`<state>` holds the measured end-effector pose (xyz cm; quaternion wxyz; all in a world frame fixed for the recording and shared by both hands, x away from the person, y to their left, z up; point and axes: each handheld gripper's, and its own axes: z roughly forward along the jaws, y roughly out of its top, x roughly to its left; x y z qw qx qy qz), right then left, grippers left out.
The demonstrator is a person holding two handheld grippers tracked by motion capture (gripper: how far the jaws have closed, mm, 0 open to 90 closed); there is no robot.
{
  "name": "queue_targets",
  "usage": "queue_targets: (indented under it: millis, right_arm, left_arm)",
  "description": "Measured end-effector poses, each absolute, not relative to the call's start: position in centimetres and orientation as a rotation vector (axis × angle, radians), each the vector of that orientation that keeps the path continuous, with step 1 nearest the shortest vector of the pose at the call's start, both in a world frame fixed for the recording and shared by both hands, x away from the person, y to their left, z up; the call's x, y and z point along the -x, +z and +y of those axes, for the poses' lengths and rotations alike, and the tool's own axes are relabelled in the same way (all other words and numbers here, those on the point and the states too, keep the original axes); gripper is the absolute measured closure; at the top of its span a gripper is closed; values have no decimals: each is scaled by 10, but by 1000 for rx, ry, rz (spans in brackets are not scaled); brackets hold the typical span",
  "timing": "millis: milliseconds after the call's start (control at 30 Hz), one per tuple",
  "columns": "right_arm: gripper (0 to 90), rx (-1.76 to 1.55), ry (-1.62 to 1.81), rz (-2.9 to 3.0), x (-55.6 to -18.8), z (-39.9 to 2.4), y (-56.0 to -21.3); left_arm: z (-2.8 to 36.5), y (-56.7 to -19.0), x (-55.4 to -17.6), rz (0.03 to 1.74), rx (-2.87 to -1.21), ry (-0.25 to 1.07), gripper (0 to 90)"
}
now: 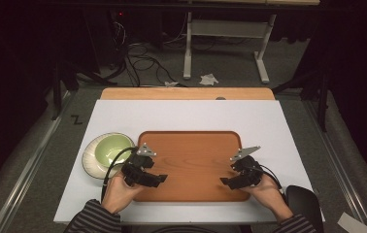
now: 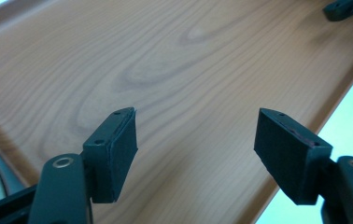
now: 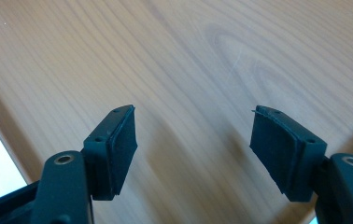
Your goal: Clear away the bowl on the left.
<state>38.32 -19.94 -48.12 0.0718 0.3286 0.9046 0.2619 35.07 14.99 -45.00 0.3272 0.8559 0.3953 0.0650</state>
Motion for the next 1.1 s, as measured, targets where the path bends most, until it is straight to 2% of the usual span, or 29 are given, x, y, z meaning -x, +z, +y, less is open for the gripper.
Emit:
queue_targets:
  millis: [367, 1100]
  right_arm:
    - [330, -987, 784, 2723, -383, -199, -482]
    - [330, -986, 781, 2719, -382, -202, -482]
  left_arm:
    - [176, -437, -353, 1094, -2157, 265, 310]
    - [200, -434, -359, 1186, -2065, 326, 315]
